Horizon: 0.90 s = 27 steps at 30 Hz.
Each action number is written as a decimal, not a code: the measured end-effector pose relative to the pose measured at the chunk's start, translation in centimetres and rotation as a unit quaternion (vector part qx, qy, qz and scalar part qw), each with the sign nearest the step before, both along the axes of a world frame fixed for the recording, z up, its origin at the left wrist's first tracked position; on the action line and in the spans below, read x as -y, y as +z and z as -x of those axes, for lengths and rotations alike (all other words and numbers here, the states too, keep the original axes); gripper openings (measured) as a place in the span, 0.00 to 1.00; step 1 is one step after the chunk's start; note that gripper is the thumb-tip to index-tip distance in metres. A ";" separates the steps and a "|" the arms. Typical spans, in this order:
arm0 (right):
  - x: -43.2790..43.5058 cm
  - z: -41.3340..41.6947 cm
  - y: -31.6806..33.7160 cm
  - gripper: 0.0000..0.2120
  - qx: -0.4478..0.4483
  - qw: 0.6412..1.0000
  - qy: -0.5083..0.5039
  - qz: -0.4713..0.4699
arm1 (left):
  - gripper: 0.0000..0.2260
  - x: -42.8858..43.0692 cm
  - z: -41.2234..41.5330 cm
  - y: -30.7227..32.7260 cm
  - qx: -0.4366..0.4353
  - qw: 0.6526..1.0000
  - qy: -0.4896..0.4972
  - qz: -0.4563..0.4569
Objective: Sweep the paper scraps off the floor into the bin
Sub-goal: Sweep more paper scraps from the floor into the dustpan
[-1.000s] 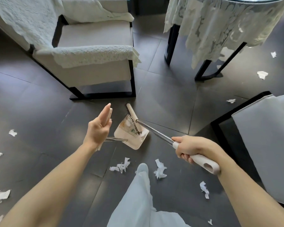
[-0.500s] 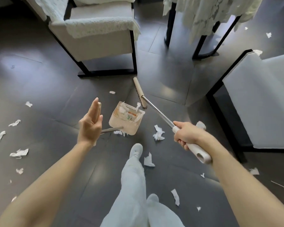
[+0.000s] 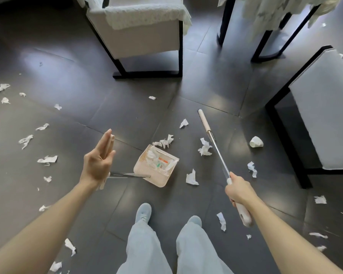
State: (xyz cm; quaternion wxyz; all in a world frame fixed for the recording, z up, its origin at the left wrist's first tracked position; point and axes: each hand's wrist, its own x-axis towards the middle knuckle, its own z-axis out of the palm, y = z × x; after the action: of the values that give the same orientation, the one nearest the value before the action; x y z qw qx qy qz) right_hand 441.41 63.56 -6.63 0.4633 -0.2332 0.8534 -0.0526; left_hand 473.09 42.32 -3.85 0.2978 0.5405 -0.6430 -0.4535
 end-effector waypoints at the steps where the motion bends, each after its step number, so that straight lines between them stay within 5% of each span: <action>1: 0.1 -0.5 -0.2 0.22 -0.007 1.000 0.002 -0.007 | 0.33 0.2 -0.6 -0.2 -0.003 1.000 0.002 -0.006; 11: 7.2 -7.3 -3.0 0.14 0.080 0.992 -0.081 -0.058 | 0.33 9.4 -4.6 -2.1 -0.015 0.997 -0.059 -0.057; 16: 13.0 -12.9 -2.2 0.33 0.184 0.950 -0.252 0.018 | 0.34 14.3 -6.0 -2.2 -0.017 0.992 -0.105 -0.072; 19: 14.9 -13.3 -1.0 0.34 0.214 0.921 -0.323 0.040 | 0.32 16.0 -6.2 -2.1 -0.036 0.991 -0.095 -0.090; 24: 16.5 -11.6 0.9 0.30 0.159 0.955 -0.249 0.031 | 0.33 16.9 -6.4 -2.6 -0.033 0.990 -0.108 -0.088; 27: 18.1 -9.6 0.8 0.15 0.048 0.992 -0.118 0.010 | 0.33 17.2 -6.8 -2.3 -0.031 0.990 -0.098 -0.096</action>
State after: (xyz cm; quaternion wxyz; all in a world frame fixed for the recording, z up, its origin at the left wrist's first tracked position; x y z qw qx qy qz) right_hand 451.02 45.46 -5.85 0.4919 -0.1327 0.8512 -0.1260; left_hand 479.88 25.09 -6.14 0.2184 0.4863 -0.6369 -0.5569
